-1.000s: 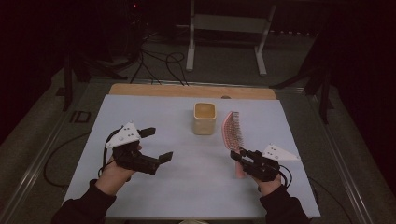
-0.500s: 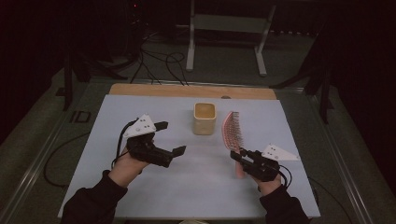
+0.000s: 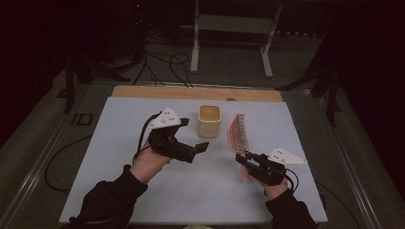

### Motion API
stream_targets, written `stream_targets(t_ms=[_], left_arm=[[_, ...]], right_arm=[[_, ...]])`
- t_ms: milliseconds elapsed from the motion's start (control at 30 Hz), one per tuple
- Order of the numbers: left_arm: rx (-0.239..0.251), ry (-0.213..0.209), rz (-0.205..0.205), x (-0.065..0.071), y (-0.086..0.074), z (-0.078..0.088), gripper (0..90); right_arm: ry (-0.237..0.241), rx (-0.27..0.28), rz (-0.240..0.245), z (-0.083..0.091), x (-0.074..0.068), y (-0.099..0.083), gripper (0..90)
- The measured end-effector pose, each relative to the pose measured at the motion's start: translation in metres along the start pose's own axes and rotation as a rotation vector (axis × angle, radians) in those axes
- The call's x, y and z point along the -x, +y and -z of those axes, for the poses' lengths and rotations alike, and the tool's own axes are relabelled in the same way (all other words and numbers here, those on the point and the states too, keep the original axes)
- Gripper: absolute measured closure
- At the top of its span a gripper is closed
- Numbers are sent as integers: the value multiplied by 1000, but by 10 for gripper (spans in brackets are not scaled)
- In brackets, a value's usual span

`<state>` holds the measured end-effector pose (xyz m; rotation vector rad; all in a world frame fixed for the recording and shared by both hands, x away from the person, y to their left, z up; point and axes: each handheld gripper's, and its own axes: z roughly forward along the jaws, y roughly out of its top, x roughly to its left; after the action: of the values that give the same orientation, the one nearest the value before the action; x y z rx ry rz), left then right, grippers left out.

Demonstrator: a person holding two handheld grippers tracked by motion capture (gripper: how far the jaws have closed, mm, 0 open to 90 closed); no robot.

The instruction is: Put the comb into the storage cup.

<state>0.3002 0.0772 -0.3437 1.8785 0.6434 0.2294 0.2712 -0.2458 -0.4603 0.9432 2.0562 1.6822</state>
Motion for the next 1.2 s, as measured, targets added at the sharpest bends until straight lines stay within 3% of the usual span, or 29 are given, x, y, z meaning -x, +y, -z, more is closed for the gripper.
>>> stream_targets(t_ms=[467,800,1033,1133,1200], left_arm=[[14,-11,33,19,15,-25,2],[21,-33,89,27,18,-48,3],[42,-17,119,30,18,-64,2],[22,13,114,31,19,-70,3],[23,15,142,31,20,-73,4]], right_arm=[[-1,1,1,0,0,0,704],[0,1,2,0,0,0,704],[0,-1,6,-1,0,0,704],[1,-3,5,-1,0,0,704],[1,-5,3,-1,0,0,704]])
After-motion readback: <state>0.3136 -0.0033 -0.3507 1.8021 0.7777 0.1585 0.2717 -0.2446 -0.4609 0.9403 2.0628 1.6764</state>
